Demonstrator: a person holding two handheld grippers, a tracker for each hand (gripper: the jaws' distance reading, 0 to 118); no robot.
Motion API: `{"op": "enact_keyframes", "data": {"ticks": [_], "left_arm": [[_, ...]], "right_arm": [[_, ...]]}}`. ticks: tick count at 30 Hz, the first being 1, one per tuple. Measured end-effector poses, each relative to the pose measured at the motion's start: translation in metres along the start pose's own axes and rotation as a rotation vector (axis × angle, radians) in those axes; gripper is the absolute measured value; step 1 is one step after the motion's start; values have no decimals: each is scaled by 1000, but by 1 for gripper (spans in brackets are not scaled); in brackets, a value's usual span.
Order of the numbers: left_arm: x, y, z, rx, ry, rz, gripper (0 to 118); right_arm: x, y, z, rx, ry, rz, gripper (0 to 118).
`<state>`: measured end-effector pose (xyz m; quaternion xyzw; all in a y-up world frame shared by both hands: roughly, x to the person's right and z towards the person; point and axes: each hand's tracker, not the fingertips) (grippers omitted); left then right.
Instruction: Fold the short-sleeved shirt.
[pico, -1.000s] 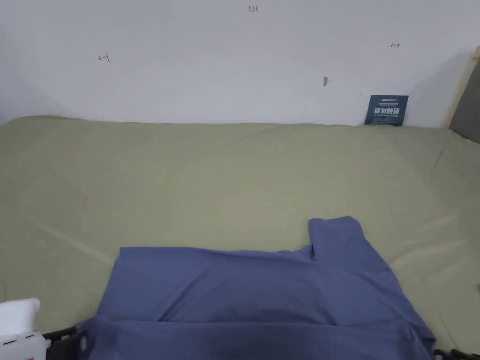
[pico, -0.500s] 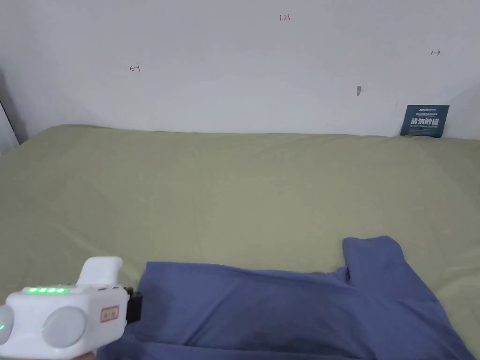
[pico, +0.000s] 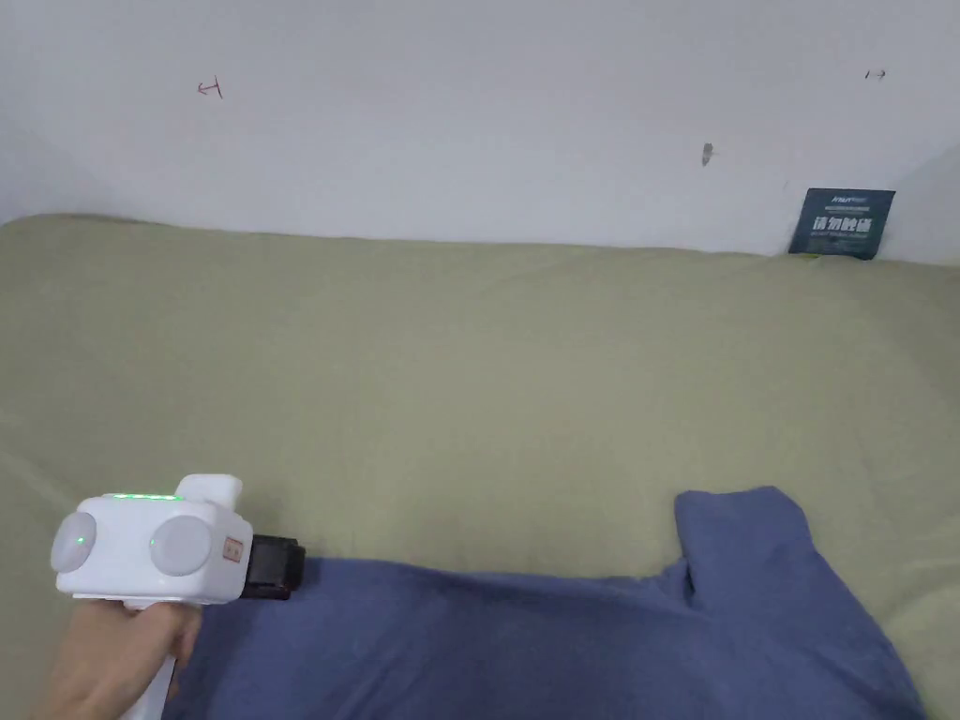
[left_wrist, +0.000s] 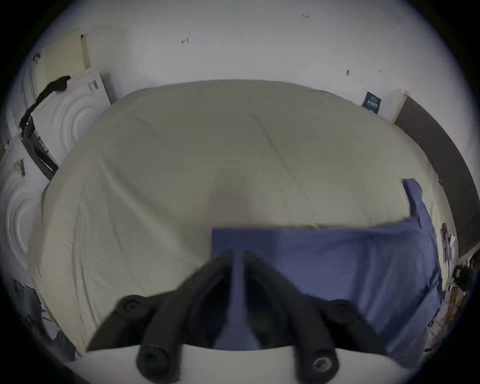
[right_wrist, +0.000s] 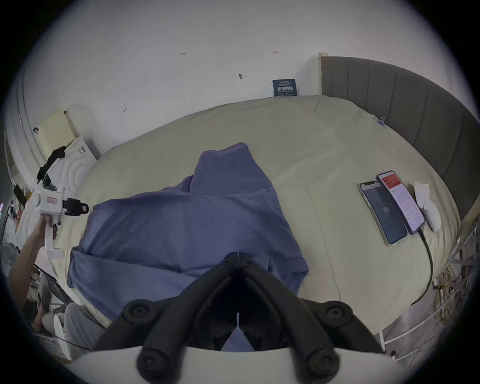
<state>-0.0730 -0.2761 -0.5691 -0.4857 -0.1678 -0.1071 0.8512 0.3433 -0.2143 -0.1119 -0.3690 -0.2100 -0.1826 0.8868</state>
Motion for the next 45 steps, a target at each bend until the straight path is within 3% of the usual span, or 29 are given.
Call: {"op": "enact_keyframes", "data": {"ticks": [1, 2, 6, 8, 9, 10, 11, 12, 13, 18, 27, 30, 31, 33, 34, 35, 40, 41, 42, 44, 45], "left_arm": [[1, 2, -7, -23, 22, 3, 91], [1, 2, -12, -29, 17, 4, 117], [4, -4, -3, -52, -3, 20, 114], [4, -5, 12, 8, 0, 1, 103], [3, -5, 16, 27, -20, -18, 92], [1, -7, 18, 26, -128, 16, 70], [6, -10, 25, 8, -92, 45, 32], [9, -11, 26, 7, -64, 24, 6], [11, -13, 27, 19, -57, 5, 0], [15, -16, 28, -3, -61, 24, 0], [17, -14, 22, -11, -53, 25, 0], [17, -14, 24, -11, -54, 24, 0], [16, -13, 21, -11, -53, 24, 0], [16, -14, 21, -11, -51, 24, 0], [16, -14, 22, -10, -51, 28, 0], [16, -14, 20, -10, -50, 28, 0], [15, -13, 19, -11, -54, 32, 0], [14, -13, 20, -8, -55, 34, 0], [14, -14, 23, -7, -57, 33, 0], [12, -15, 28, 3, -59, 25, 0], [10, -15, 33, 12, -58, 22, 0]], "right_arm": [[1, 1, -3, -5, -2, 2, 1], [2, 2, -5, -8, -2, 3, 1], [7, 3, -10, -19, -7, 17, 1], [11, 4, -14, -21, -8, 27, 1], [13, 6, -16, -23, -10, 40, 1], [13, 10, -18, -23, -17, 51, 1], [15, 13, -20, -22, -19, 55, 1], [16, 18, -23, -24, -17, 59, 1], [18, 23, -27, -27, -19, 62, 1], [21, 59, -61, -38, -38, 125, 1], [26, 107, -129, -120, -58, 150, 1], [30, 111, -144, -244, 17, 117, 3], [32, 109, -151, -270, 28, 102, 12], [27, 105, -155, -267, -20, 105, 75], [28, 104, -157, -261, -18, 107, 97], [30, 103, -159, -262, -18, 106, 104], [31, 96, -159, -250, -41, 111, 101], [30, 96, -155, -220, -47, 123, 81], [31, 96, -148, -204, 15, 96, 81], [25, 98, -137, -189, 2, 98, 60], [23, 100, -131, -171, 11, 118, 31]]}}
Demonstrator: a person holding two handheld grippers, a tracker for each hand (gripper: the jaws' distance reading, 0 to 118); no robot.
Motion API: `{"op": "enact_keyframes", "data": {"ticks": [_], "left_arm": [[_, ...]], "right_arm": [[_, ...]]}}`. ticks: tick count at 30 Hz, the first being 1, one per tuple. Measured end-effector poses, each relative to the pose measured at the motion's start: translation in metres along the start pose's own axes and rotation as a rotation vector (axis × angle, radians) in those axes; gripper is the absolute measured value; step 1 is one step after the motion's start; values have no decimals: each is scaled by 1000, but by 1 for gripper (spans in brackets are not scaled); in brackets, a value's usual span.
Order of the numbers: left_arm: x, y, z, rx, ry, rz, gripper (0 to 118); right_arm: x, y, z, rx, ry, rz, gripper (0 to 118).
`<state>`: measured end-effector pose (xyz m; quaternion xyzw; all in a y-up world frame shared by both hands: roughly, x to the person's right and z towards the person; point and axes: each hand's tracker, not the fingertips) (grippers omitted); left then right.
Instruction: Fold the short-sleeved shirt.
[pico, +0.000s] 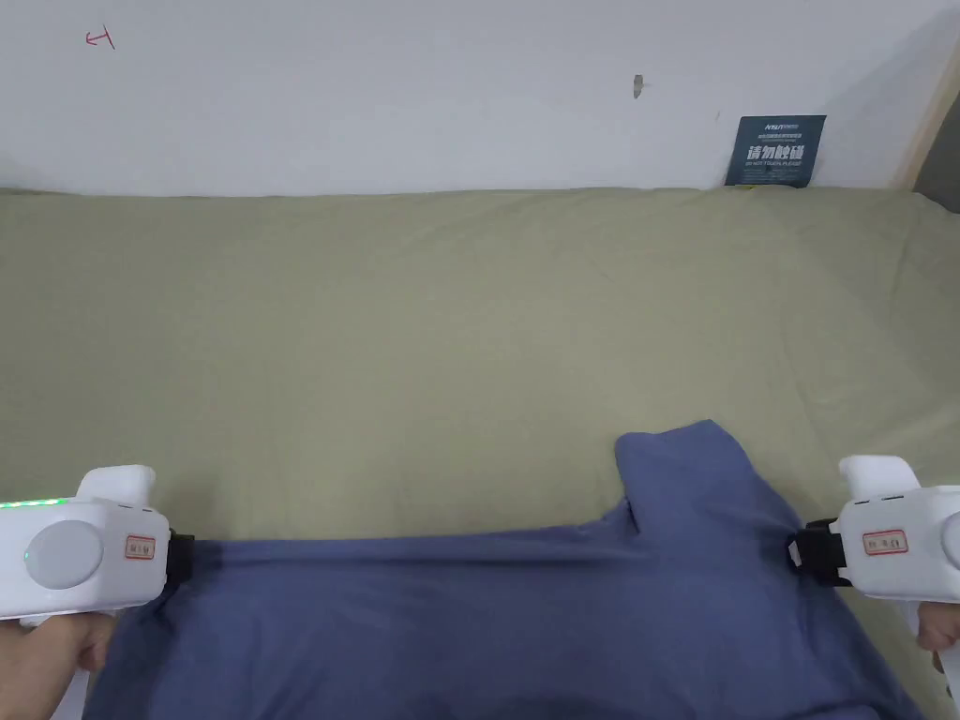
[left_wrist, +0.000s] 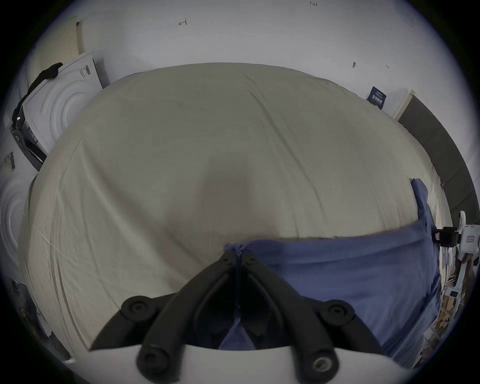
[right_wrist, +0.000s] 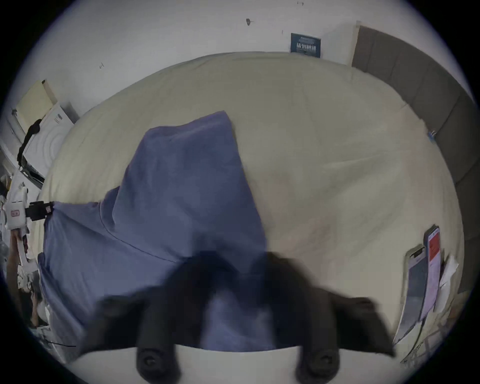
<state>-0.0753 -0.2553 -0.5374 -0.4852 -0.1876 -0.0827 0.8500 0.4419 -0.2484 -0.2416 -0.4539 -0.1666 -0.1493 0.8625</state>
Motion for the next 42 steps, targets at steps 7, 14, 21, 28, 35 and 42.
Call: {"op": "enact_keyframes", "data": {"ticks": [7, 14, 21, 28, 35, 42], "left_arm": [[-16, -15, 69, 68, -41, 2, 0], [-40, -77, 150, 156, -129, 36, 0], [-47, -157, 188, 192, -148, -2, 0], [-54, -209, 174, 188, -142, -25, 0], [-67, -222, 144, 100, -146, 5, 1], [-47, -211, 182, 188, -136, 11, 115]], "right_arm": [[-9, -11, 72, 91, 50, -9, 5], [-10, -69, 154, 176, 106, -1, 5], [-14, -154, 198, 207, 111, 21, 5], [-9, -219, 178, 104, 105, 13, 5], [-4, -233, 151, 28, 88, 18, 5], [-19, -209, 181, 205, 53, -82, 115]]}}
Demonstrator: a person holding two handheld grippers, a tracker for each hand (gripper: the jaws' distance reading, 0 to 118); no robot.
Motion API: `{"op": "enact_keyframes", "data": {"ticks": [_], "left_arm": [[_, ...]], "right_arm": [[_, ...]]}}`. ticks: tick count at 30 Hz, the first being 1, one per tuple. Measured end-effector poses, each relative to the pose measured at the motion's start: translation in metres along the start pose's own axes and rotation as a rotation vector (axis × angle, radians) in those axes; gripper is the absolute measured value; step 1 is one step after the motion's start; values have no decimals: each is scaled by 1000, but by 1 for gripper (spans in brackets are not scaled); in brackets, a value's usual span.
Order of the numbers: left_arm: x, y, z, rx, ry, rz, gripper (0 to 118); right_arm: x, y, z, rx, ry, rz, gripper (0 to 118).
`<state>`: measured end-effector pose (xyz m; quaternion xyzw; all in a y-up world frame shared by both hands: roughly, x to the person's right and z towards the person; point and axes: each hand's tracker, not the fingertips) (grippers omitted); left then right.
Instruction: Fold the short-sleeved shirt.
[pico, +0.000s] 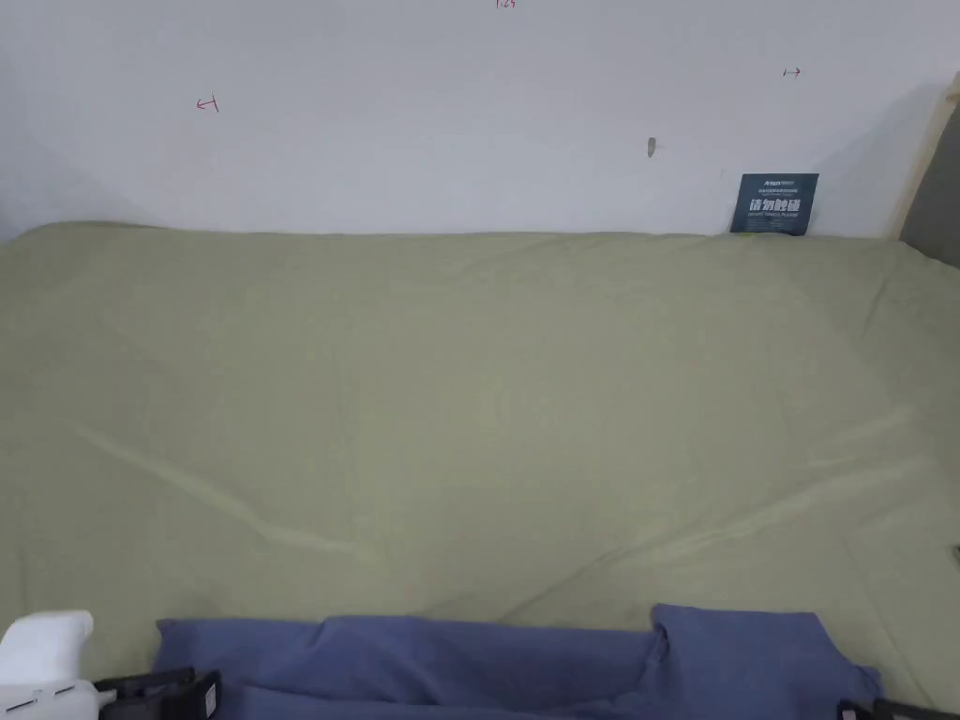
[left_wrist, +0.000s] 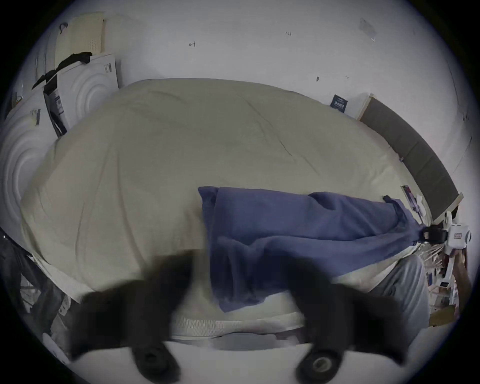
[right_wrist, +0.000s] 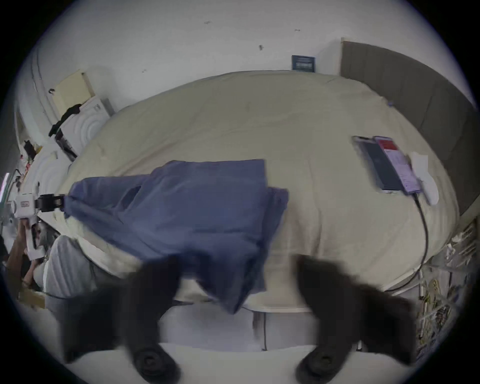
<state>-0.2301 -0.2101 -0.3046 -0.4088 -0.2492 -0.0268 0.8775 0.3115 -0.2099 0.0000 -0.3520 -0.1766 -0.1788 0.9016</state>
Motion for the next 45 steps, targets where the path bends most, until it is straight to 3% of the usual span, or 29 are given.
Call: {"op": "enact_keyframes", "data": {"ticks": [1, 4, 5, 6, 7, 8, 19, 29, 33, 39, 45], "left_arm": [[10, 5, 10, 73, 16, -36, 118], [42, 19, 30, 197, 94, -68, 114], [51, 19, 34, 263, 87, -52, 95], [60, 25, 41, 310, 96, -45, 63], [71, 27, 44, 281, 89, -72, 15], [75, 33, 44, 311, 86, -77, 0], [177, 44, 86, 586, 50, -145, 0], [184, 44, 96, 654, 112, -170, 0], [164, 49, 96, 602, 139, -192, 0], [69, 57, 88, 380, 29, -116, 0], [-45, 59, 34, 21, -187, 166, 0]], "right_arm": [[-6, 5, 10, 60, -8, 7, 115], [-34, 21, 21, 189, -62, 44, 112], [-42, 26, 32, 259, -77, 36, 92], [-48, 36, 37, 259, -46, 52, 45], [-54, 43, 42, 273, -24, 49, 2], [-62, 49, 47, 299, -29, 51, 1], [-167, 44, 67, 532, -47, 185, 1], [-191, 45, 70, 607, -52, 228, 1], [-194, 45, 70, 620, -62, 232, 1], [-201, 39, 72, 641, -63, 242, 1], [-213, 32, 70, 623, -94, 284, 1]]}}
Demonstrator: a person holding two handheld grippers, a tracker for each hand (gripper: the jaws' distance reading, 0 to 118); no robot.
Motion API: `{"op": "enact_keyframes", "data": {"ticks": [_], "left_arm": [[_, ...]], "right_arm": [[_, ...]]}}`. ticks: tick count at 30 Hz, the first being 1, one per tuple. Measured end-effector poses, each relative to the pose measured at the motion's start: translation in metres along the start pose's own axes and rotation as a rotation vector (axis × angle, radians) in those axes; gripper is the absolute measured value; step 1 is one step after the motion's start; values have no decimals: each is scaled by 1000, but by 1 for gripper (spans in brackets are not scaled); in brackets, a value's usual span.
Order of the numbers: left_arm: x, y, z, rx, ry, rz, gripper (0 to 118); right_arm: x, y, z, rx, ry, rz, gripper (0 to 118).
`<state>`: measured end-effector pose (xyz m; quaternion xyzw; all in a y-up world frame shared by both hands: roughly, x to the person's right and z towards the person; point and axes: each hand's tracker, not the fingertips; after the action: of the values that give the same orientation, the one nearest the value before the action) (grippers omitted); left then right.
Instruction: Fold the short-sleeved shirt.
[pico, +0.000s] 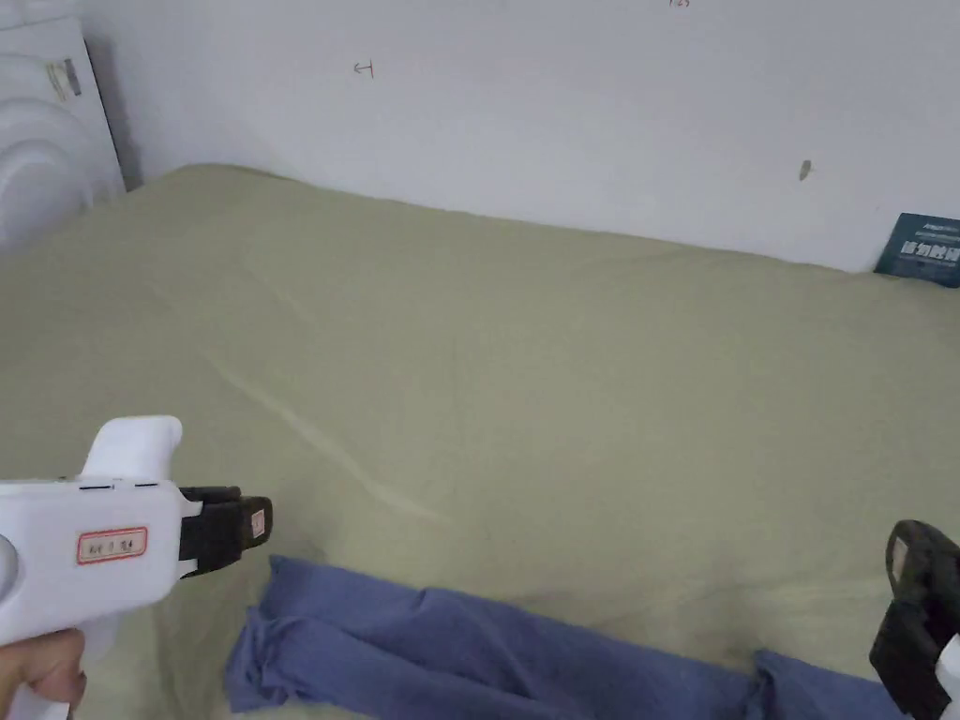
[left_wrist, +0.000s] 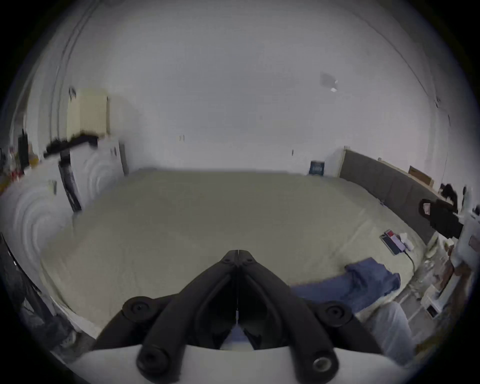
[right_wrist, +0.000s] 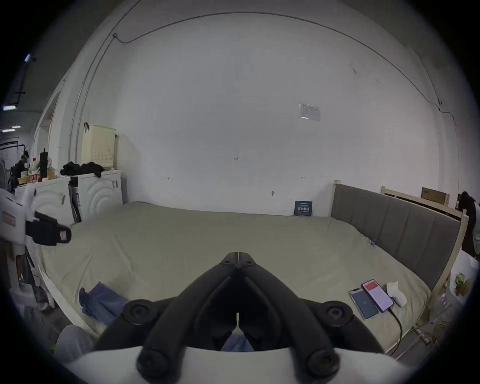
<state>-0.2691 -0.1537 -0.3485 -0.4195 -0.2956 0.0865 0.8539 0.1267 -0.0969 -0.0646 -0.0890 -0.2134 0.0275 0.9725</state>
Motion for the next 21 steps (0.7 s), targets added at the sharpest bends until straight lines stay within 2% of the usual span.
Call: {"op": "enact_keyframes", "data": {"ticks": [4, 11, 15, 18, 19, 20, 21], "left_arm": [[-44, 0, -37, -218, -129, 79, 0], [-74, -8, -77, -312, -232, 218, 0], [-82, -10, -86, -313, -216, 257, 0], [-87, -14, -93, -362, -295, 298, 3], [-89, -16, -97, -385, -321, 305, 8], [-91, -19, -96, -380, -370, 326, 38], [-93, -19, -100, -375, -385, 348, 78]], "right_arm": [[-5, 3, -4, -10, -3, -5, 1], [-12, 10, -11, -6, -16, -9, 1], [-15, 9, -17, -26, -9, -3, 1], [-16, 7, -20, -37, -7, 0, 1], [-16, 6, -21, -45, 2, -6, 1], [-17, 6, -22, -47, 3, -8, 1], [-18, 5, -22, -50, 2, -8, 1]]}}
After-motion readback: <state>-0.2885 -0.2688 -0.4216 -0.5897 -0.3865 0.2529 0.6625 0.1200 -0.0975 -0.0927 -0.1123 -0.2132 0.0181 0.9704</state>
